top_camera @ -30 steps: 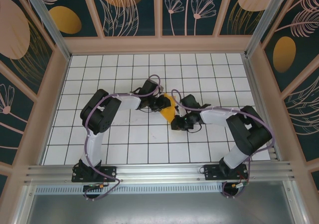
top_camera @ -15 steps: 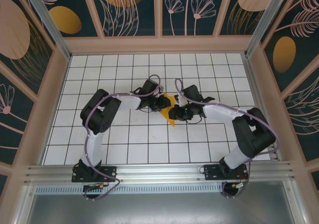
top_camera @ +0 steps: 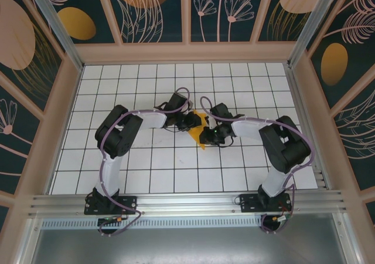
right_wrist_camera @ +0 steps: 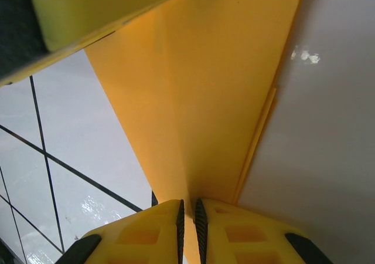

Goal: Fold a paper plane with a square sheet of paper (fold left side to right side)
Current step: Fourth fold the wing at the center of the table.

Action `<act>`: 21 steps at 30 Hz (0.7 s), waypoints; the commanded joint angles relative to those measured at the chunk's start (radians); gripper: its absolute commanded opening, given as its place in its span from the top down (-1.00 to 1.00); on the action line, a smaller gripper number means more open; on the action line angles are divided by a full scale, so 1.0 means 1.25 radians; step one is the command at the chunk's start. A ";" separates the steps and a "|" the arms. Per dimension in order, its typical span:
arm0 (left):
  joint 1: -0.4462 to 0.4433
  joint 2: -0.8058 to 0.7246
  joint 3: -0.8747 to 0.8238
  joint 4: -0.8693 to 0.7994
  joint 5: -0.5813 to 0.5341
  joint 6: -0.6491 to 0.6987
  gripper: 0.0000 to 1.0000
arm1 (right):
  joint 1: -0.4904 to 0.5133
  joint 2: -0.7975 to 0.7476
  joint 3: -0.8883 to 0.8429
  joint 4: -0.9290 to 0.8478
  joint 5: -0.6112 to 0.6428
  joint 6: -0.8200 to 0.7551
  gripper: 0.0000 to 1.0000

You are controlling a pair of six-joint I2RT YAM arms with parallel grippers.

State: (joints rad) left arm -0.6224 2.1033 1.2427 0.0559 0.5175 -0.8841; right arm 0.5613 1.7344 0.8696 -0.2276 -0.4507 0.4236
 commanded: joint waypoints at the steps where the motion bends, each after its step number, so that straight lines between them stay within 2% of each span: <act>1: 0.010 0.049 0.017 -0.084 -0.080 0.046 0.47 | 0.012 0.031 -0.017 -0.092 0.070 -0.023 0.63; 21: 0.078 0.127 0.178 -0.126 -0.076 0.090 0.41 | 0.024 0.053 -0.044 -0.126 0.115 -0.032 0.72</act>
State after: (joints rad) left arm -0.5934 2.1971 1.4311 -0.1226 0.5850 -0.8299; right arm 0.5797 1.7359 0.8700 -0.2142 -0.3901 0.4011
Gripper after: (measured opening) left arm 0.295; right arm 0.142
